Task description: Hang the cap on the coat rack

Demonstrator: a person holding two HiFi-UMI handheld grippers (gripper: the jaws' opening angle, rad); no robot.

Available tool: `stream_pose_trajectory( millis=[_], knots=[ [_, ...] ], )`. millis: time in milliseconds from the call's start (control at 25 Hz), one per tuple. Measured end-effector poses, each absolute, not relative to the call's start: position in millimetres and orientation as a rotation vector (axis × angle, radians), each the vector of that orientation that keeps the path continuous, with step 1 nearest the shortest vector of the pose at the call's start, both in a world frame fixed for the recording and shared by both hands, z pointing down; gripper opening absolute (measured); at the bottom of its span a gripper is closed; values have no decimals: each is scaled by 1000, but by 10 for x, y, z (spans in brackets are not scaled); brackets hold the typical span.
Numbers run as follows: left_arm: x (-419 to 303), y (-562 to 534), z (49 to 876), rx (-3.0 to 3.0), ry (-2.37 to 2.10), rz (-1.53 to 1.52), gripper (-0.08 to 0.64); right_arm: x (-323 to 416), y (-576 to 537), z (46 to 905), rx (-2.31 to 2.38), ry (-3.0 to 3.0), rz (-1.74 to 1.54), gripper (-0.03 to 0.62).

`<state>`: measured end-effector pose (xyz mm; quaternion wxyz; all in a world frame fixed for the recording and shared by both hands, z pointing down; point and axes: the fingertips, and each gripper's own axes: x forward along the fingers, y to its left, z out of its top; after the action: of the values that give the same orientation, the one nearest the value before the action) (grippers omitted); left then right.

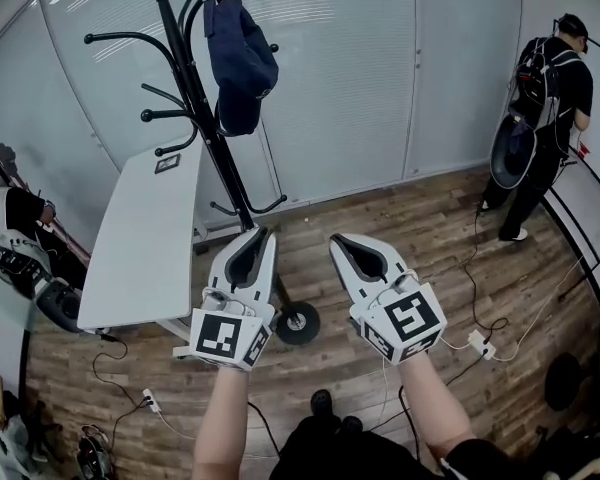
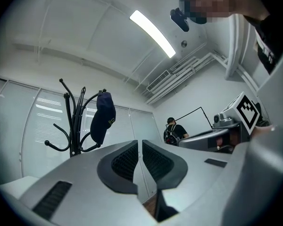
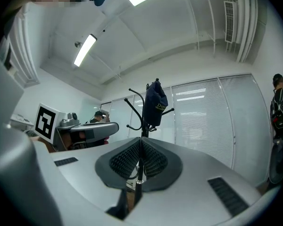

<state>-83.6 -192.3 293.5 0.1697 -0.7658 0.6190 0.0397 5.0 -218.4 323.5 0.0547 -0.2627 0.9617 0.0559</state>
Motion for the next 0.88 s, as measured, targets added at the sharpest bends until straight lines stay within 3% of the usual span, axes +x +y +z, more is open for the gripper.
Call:
stream_pose_trajectory(
  millis=[880],
  knots=[
    [-478, -1571, 3175, -2228, 1790, 147, 15, 209, -1893, 3245, -780, 2936, 293, 31]
  ],
)
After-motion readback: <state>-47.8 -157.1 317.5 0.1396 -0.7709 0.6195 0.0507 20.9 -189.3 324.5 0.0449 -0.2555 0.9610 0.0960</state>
